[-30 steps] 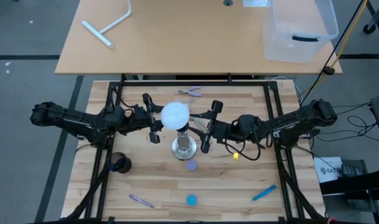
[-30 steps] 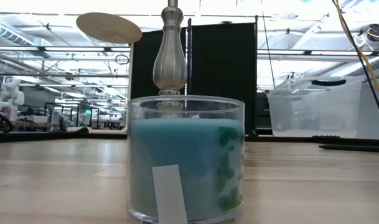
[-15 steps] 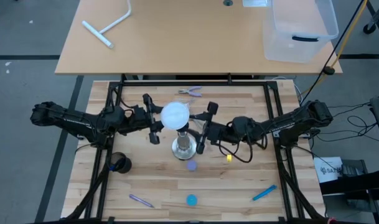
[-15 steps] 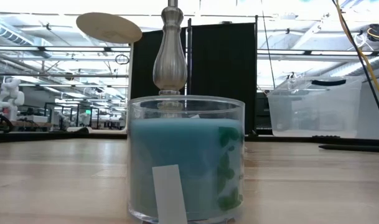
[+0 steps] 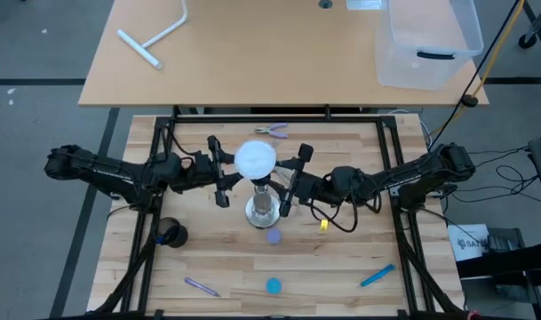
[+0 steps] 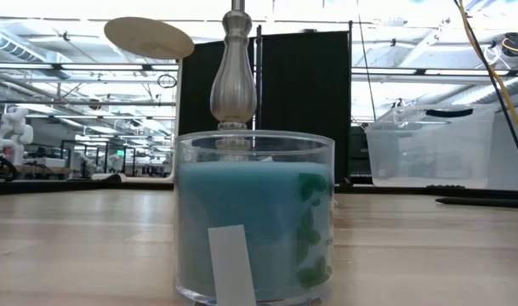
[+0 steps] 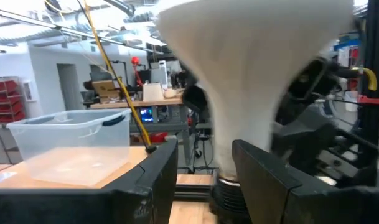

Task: Screw lightbulb
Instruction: Remove the lightbulb from the silver lamp socket

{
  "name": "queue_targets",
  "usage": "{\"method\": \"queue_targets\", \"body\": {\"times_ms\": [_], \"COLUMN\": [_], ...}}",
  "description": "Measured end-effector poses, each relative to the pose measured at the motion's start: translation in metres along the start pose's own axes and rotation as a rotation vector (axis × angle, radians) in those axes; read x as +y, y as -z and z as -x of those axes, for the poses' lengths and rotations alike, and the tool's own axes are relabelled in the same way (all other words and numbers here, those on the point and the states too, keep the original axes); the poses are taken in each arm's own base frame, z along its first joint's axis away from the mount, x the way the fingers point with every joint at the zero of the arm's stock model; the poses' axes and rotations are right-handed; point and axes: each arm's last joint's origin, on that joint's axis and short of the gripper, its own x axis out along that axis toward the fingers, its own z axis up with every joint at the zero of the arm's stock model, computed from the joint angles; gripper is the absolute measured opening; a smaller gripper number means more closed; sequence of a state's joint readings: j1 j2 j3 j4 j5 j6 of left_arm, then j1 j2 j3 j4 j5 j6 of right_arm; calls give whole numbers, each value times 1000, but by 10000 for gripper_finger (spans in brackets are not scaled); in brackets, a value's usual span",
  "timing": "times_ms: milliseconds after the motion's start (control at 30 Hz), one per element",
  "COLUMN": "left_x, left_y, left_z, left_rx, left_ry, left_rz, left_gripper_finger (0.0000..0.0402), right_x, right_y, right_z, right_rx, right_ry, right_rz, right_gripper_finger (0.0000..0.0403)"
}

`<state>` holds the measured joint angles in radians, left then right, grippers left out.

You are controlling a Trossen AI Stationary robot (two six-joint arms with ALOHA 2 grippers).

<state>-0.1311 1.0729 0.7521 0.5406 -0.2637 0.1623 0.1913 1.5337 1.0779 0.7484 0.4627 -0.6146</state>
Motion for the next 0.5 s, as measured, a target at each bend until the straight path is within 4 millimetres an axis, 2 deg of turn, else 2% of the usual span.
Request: {"method": "queue_targets", "body": {"times_ms": [267,500], "left_x": [-10,-10], "left_y": [-1,-1], "left_z": [2,2], "left_rx": [-4,-4], "left_ry": [58,57], "left_rz": [5,5], "left_gripper_finger": [163,163], "right_x": [-1,1], "right_y": [2,2], "right_z": [0,1], "right_rx": [41,44], "right_ry": [31,20], "right_rz": [27,30], "right_gripper_finger": [185,185]}}
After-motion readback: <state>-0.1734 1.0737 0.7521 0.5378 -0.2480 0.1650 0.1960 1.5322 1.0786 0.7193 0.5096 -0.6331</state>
